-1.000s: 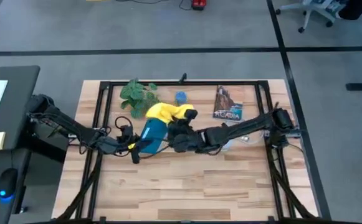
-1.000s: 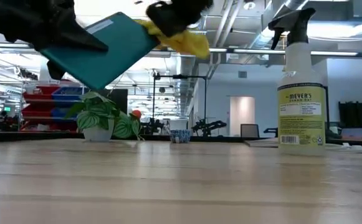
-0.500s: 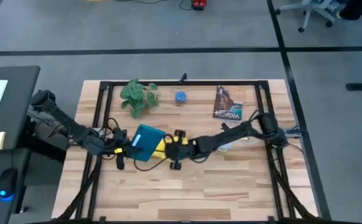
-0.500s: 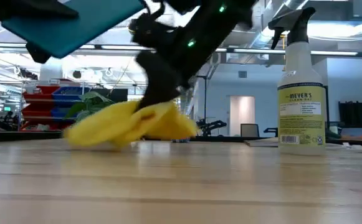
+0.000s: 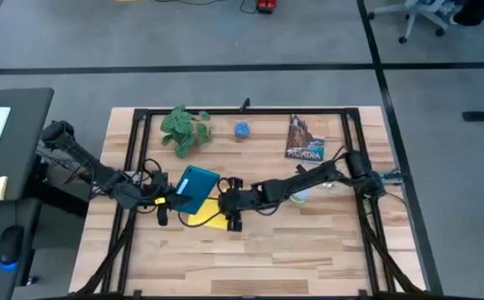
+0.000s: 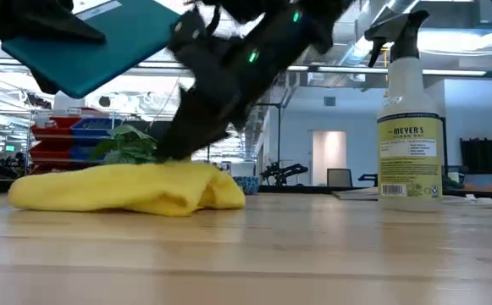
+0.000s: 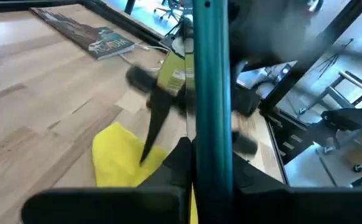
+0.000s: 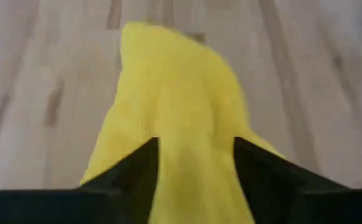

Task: Apply microfiber cloth
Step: Wipe the blue tablet with the yellow microfiber cloth

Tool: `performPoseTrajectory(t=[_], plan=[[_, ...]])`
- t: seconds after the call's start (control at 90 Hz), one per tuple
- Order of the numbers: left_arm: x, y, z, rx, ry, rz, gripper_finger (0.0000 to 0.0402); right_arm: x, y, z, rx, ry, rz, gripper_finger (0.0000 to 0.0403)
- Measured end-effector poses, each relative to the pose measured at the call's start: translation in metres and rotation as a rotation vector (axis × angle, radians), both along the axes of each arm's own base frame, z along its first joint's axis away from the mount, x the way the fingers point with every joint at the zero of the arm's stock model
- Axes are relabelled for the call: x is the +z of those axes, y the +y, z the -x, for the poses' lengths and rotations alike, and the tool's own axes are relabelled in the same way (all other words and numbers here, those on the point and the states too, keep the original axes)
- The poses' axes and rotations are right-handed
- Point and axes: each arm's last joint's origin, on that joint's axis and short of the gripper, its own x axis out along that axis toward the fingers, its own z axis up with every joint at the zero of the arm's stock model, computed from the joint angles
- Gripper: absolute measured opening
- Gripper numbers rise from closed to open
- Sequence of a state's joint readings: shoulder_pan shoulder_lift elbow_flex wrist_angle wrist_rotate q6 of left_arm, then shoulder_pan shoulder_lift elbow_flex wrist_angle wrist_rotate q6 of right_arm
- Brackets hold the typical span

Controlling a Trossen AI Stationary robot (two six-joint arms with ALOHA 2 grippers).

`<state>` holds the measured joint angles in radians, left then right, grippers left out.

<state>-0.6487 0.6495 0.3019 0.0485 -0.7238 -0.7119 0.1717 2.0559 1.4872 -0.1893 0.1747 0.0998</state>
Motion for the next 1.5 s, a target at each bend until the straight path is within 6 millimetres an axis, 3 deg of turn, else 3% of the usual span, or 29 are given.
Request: performPoseTrajectory(t=[0.1,0.222,0.433,0.656,0.767,1.067,1.167,1.3,1.5], plan=[[-0.001,0.000,0.000,0.000,0.010,-0.008,0.0009,0.035,-0.011,0.012,-0.016,-0.035,-0.005,0.0258],[-0.002,0.000,0.000,-0.004,0.019,-0.028,0.0009,0.070,-0.026,0.024,-0.042,-0.116,-0.010,0.0269],[-0.002,0.000,0.000,-0.008,0.020,-0.039,0.0009,0.097,-0.042,0.028,-0.052,-0.254,-0.052,0.0270],[-0.003,-0.002,-0.002,-0.023,0.027,-0.059,0.0009,0.096,-0.055,0.013,0.076,-0.372,-0.188,0.0268],[-0.006,-0.004,-0.004,-0.025,0.041,-0.068,0.0009,0.096,-0.061,0.012,0.079,-0.386,-0.213,0.0245],[-0.009,-0.011,-0.013,-0.044,0.036,-0.104,0.0009,0.090,-0.059,0.009,0.170,-0.368,-0.287,0.0053],[-0.012,-0.011,-0.014,-0.051,0.045,-0.142,0.0009,0.086,-0.055,0.008,0.183,-0.351,-0.294,0.0018],[-0.011,-0.011,-0.014,-0.051,0.039,-0.138,0.0009,0.084,-0.055,0.007,0.187,-0.350,-0.294,0.0018],[-0.006,-0.011,-0.015,-0.036,0.007,-0.105,0.0009,0.081,-0.054,0.006,0.222,-0.343,-0.309,0.0077]])
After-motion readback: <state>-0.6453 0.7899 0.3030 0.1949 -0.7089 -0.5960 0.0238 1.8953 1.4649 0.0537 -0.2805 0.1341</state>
